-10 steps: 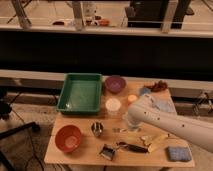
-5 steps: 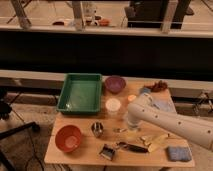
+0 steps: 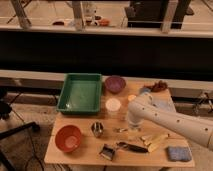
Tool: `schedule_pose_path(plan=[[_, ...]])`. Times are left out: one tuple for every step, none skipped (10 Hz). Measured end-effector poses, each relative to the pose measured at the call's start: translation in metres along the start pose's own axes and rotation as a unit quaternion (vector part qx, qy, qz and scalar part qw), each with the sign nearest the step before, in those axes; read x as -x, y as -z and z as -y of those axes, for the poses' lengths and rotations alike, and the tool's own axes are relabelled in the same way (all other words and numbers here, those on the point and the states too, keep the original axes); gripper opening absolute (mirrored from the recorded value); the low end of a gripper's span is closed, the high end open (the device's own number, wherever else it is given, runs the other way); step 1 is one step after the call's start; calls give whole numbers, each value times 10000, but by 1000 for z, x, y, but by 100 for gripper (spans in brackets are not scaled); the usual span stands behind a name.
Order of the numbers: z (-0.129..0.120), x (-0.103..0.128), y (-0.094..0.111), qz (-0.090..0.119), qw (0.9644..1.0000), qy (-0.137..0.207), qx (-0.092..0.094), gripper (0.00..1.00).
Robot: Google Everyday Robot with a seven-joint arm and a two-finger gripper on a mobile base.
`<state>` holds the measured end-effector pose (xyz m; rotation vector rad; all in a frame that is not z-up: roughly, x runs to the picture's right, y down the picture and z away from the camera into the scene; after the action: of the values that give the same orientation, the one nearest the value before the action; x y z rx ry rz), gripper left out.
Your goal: Place fork in metal cup
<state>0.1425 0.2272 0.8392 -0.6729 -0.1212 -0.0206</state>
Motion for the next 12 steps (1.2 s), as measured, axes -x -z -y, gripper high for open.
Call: schedule_pose_path(plan=[[0, 0, 1, -10, 10000, -1, 13, 59], [-2, 0, 1, -2, 10000, -16, 43, 56], [-2, -1, 1, -2, 10000, -20, 31, 56], [-1, 0, 1, -3, 10000, -12, 29, 56], [-1, 1, 1, -3, 10000, 3, 29, 56], [0, 2, 1, 0, 10000, 35, 29, 56], [1, 4, 1, 2, 10000, 72, 38, 56], [2, 6, 1, 4, 9999, 100, 46, 56], [3, 7, 1, 2, 9999, 132, 41, 56], [5, 9, 2, 5, 9999, 168, 34, 56], [6, 11, 2, 5, 9998, 200, 49, 56], [7, 12, 2, 7, 9997, 219, 60, 56]])
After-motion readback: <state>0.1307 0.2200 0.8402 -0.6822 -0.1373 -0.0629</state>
